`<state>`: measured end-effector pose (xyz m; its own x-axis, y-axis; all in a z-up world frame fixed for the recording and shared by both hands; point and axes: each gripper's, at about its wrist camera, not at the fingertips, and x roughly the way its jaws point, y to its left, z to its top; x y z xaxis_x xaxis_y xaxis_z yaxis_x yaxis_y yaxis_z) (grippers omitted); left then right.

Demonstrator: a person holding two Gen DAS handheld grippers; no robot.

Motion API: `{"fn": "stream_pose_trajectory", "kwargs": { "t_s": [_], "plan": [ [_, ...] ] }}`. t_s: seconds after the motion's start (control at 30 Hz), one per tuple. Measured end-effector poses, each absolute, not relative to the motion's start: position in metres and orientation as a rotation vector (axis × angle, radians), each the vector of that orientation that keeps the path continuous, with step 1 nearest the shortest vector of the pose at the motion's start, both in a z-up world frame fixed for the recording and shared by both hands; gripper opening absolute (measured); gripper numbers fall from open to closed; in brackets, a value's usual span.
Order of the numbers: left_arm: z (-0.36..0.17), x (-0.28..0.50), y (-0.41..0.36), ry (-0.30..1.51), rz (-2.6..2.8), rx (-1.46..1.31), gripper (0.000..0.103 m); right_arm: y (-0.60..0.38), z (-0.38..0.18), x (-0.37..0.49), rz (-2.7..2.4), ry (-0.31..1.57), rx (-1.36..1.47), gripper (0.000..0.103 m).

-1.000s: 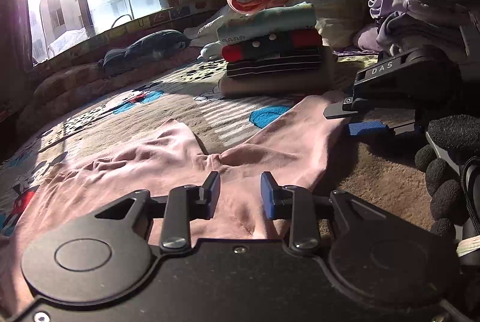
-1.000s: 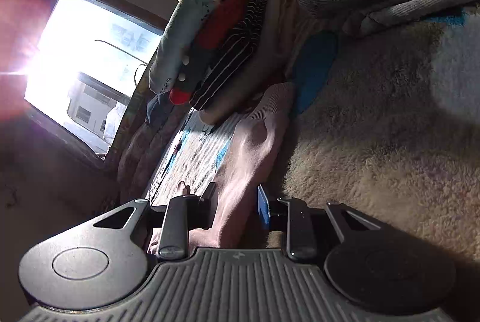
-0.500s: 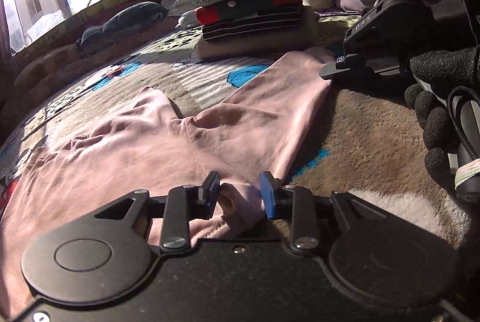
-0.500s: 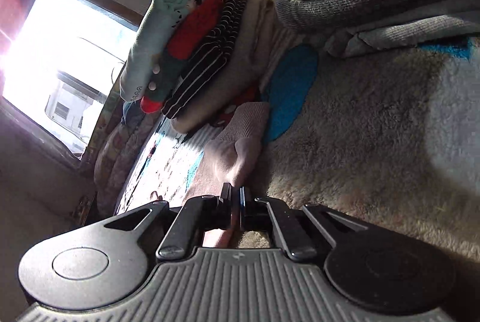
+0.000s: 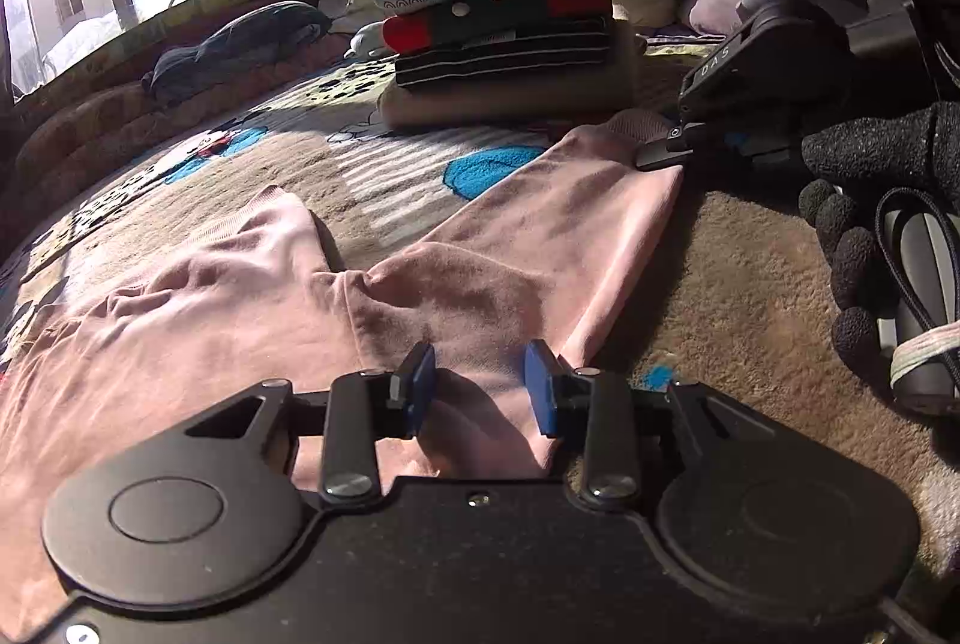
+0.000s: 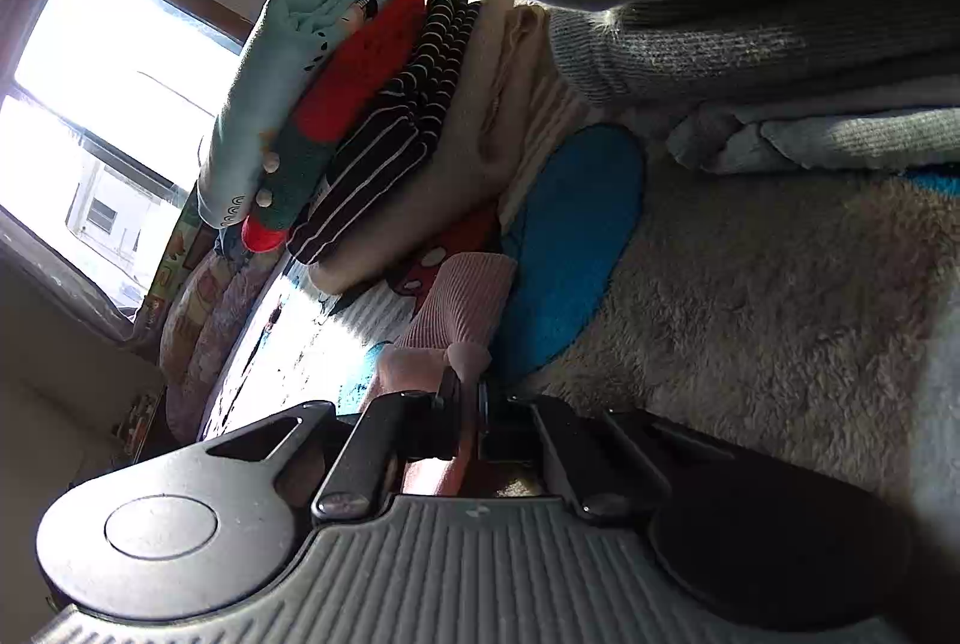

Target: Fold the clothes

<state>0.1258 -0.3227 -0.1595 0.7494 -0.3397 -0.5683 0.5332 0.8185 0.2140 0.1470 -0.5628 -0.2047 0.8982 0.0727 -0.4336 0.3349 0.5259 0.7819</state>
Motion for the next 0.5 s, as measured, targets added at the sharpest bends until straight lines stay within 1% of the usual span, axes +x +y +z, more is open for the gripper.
{"fn": "stream_pose_trajectory", "kwargs": {
  "t_s": [0.13,0.2,0.3,0.33,0.37,0.5],
  "plan": [
    [-0.137,0.133,-0.317,0.506,-0.479,0.328,0.032,-0.565,-0.206,0.141,-0.16,0.425,1.041,0.003],
    [-0.135,0.148,-0.32,0.51,-0.467,0.3,0.032,-0.565,-0.206,0.139,-0.165,0.415,1.043,0.004],
    [-0.147,0.169,-0.327,0.58,-0.476,0.266,0.032,-0.563,-0.205,0.137,-0.171,0.411,1.039,0.004],
    [-0.158,0.176,-0.33,0.631,-0.482,0.267,0.034,-0.564,-0.206,0.137,-0.169,0.411,1.046,0.004],
    [-0.159,0.178,-0.329,0.623,-0.485,0.261,0.036,-0.566,-0.207,0.135,-0.167,0.405,1.063,0.004],
    [-0.146,0.182,-0.325,0.672,-0.495,0.228,0.038,-0.569,-0.208,0.131,-0.154,0.377,1.098,0.007]
  ]
}}
